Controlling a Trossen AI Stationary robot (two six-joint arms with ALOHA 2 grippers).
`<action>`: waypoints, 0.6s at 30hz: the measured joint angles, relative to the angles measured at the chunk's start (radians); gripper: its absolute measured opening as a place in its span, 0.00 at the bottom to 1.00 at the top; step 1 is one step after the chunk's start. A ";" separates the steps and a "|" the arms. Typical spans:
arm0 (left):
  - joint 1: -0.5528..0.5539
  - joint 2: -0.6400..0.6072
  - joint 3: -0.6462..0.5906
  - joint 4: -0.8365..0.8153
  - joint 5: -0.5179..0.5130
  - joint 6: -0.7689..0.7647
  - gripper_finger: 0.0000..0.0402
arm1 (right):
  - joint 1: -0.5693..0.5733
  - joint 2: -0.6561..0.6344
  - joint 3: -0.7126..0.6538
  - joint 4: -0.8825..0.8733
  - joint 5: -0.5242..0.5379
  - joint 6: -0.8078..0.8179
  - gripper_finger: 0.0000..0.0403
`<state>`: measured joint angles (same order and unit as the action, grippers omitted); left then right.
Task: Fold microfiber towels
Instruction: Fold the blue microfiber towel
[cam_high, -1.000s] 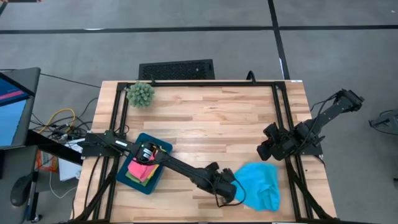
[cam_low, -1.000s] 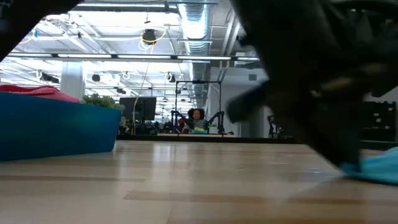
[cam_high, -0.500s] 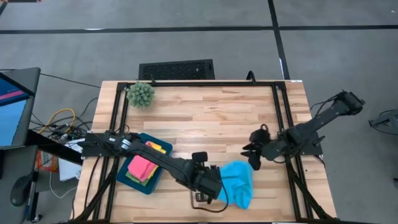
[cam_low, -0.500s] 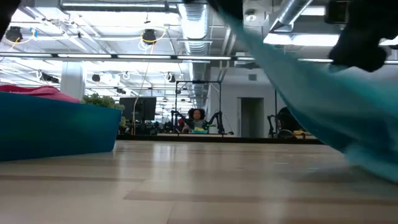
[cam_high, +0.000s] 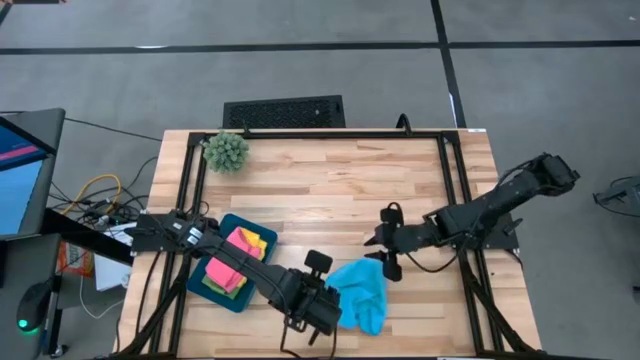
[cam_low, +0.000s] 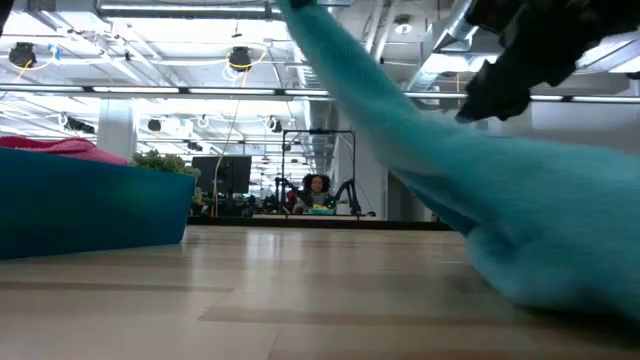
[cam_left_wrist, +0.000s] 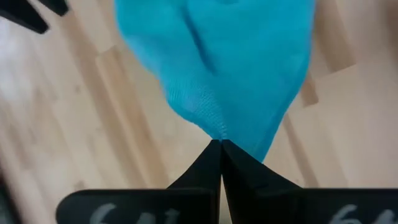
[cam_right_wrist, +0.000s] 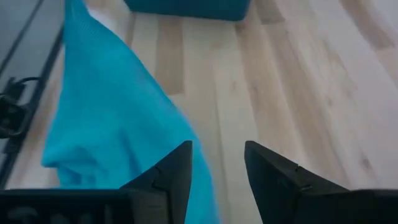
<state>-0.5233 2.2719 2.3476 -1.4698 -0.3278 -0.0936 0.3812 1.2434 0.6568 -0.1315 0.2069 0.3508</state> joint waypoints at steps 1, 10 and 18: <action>-0.001 -0.004 0.000 -0.013 -0.011 0.001 0.00 | -0.012 0.011 0.006 0.002 0.000 -0.008 0.43; 0.000 -0.038 0.001 -0.028 -0.104 0.063 0.00 | -0.095 0.191 0.007 0.028 -0.082 0.007 0.42; 0.012 -0.074 0.001 -0.045 -0.184 0.096 0.00 | -0.134 0.301 0.025 0.125 -0.262 0.007 0.37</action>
<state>-0.5115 2.1974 2.3489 -1.5148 -0.5118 0.0024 0.2468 1.5447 0.6818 -0.0066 -0.0549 0.3573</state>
